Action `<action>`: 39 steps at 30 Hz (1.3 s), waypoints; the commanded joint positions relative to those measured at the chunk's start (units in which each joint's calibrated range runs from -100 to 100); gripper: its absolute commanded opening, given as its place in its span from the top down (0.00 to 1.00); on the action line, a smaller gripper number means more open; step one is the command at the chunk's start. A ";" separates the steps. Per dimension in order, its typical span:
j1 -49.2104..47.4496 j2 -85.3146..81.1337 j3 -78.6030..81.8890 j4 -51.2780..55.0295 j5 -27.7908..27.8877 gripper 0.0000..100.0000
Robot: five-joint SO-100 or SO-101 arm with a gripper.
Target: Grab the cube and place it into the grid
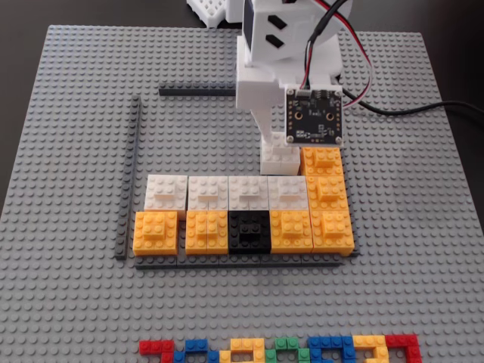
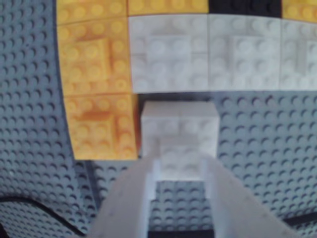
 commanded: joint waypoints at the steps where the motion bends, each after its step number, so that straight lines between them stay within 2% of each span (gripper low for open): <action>1: -0.43 -1.15 -4.52 0.02 0.00 0.93; 27: -0.43 2.29 -6.60 -1.83 -0.34 0.93; 39: 0.16 2.80 -5.79 -2.37 -0.39 0.82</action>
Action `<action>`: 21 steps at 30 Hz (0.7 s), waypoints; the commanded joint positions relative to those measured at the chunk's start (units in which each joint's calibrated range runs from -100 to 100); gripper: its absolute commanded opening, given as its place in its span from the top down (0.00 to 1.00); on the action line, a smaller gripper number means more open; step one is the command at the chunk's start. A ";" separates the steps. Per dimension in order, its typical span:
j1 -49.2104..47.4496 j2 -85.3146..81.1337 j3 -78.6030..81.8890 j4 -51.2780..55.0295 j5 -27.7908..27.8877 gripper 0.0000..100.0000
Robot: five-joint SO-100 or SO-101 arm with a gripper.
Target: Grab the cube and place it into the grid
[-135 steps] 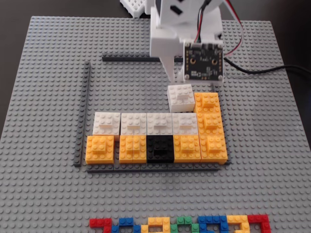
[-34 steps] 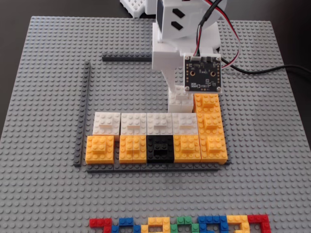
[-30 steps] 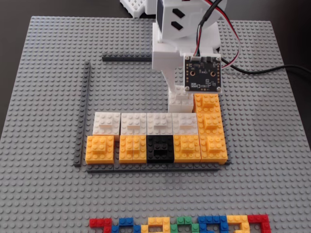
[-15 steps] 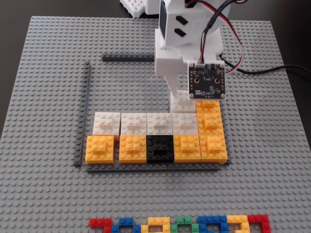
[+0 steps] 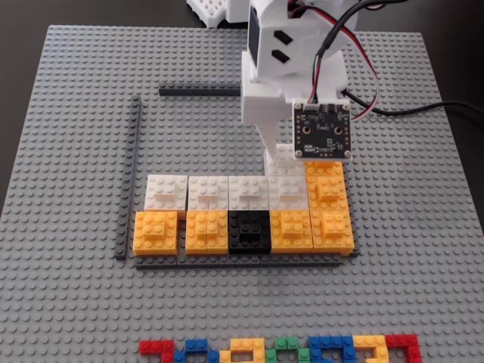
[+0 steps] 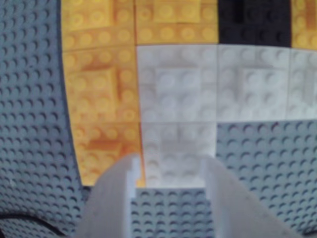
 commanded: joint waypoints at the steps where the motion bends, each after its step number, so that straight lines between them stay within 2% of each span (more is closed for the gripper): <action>1: 0.67 -1.01 -3.14 -0.52 -0.44 0.81; 21: 1.04 -2.22 -2.77 -0.22 -0.29 0.83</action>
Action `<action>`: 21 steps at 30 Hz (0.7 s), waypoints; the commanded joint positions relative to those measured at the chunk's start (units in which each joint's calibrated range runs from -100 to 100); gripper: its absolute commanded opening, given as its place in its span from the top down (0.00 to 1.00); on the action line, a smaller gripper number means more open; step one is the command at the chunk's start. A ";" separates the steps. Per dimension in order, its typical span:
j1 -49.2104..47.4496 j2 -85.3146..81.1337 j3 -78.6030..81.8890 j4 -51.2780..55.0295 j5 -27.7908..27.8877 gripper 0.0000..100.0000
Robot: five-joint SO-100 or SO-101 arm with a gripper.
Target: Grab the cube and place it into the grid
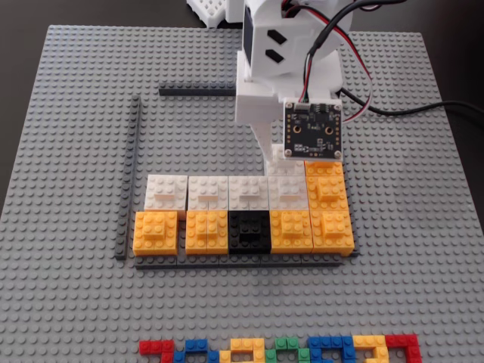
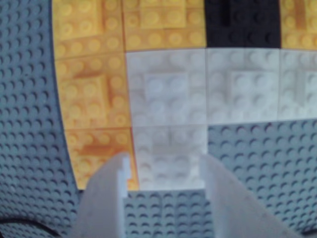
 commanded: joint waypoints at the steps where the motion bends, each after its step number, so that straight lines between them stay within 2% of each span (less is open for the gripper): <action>1: 0.45 -2.39 -2.69 -0.13 0.05 0.83; 21: 1.71 -7.64 -7.85 4.17 0.44 0.84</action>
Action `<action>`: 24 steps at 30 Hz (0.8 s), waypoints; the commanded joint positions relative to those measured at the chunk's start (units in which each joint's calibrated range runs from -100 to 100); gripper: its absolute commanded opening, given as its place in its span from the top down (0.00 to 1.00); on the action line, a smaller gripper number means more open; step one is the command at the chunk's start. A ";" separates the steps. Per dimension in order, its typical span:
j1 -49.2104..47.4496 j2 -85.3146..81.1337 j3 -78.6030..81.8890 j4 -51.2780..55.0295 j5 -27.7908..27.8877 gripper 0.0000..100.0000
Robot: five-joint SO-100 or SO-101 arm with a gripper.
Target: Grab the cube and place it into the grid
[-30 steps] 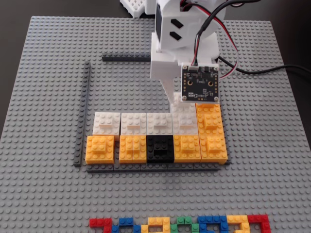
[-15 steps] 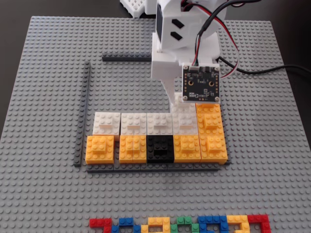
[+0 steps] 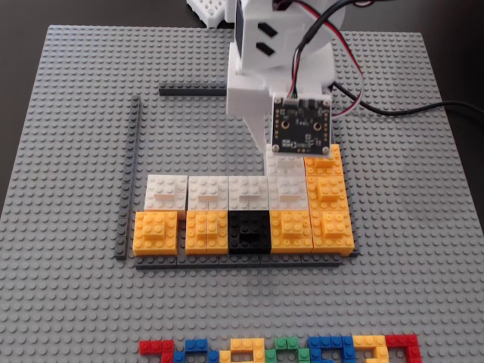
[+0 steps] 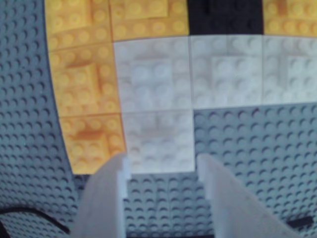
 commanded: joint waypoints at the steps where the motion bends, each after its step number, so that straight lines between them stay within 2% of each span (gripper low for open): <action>1: 0.39 -6.71 -6.72 2.22 0.15 0.84; 7: -0.64 -11.27 -11.25 6.57 0.00 0.85; 12: -1.52 -17.29 -14.60 11.50 -0.73 0.96; 15: -1.74 -22.10 -14.70 13.80 -1.17 0.97; 19: -1.23 -29.07 -14.79 15.80 -4.40 0.96; 24: -1.30 -40.07 -9.44 16.39 -3.86 1.00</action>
